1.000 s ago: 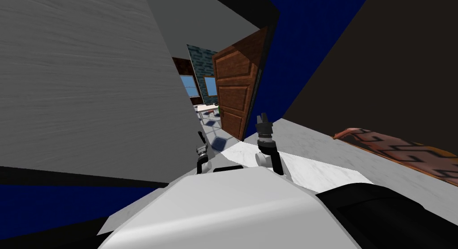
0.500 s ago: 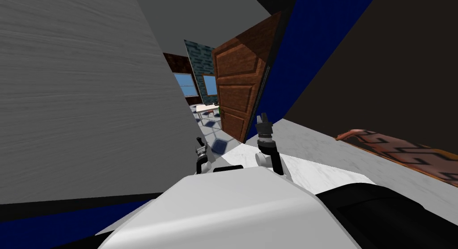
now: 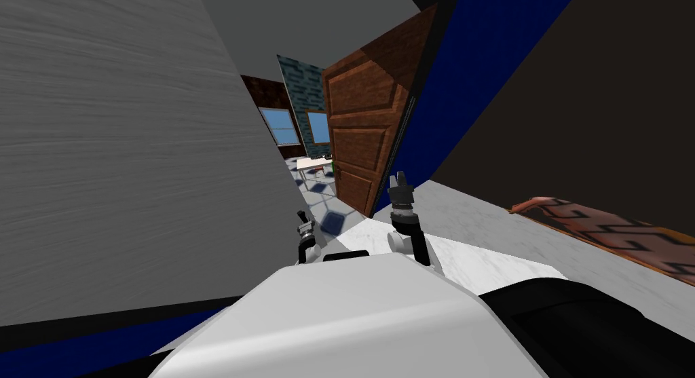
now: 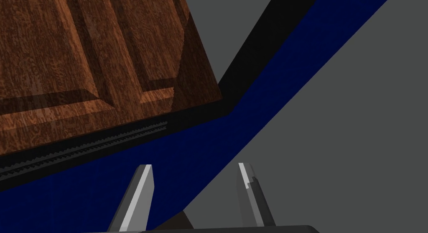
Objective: Push the door open
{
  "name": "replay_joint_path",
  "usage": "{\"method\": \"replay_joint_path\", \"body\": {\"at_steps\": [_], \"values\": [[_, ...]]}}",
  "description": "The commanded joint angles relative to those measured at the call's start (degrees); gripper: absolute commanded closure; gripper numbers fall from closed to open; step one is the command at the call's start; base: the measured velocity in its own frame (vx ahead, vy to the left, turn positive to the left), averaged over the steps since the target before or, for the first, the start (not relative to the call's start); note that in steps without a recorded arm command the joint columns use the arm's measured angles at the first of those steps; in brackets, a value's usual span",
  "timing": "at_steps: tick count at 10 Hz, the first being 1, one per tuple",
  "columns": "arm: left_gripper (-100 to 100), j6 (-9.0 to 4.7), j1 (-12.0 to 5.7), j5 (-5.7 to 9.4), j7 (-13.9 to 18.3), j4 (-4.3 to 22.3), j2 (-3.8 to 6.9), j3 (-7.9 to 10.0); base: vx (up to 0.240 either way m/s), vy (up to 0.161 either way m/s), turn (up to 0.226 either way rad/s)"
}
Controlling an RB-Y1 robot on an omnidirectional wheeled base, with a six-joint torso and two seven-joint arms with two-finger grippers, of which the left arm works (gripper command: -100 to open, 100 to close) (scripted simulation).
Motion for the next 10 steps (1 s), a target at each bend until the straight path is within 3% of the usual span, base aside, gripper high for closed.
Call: {"method": "replay_joint_path", "body": {"at_steps": [1,3,5,7,8,10], "values": [[100,-0.06,0.15,-0.07,-0.04,0.03,-0.17,-0.15,0.0,0.0,0.0],[100,-0.06,0.15,-0.07,-0.04,0.03,-0.17,-0.15,0.0,0.0,0.0],[100,-0.04,-0.16,-0.03,-0.1,0.19,0.76,1.95,0.131,0.009,0.008],[100,-0.04,-0.16,-0.03,-0.1,0.19,0.76,1.95,0.1,0.005,0.013],[100,-0.1,-0.28,-0.04,-0.18,0.35,1.2,3.52,0.119,0.016,-0.002],[100,-0.16,-0.39,-0.06,-0.25,0.49,1.51,4.92,0.175,0.022,0.006]]}}
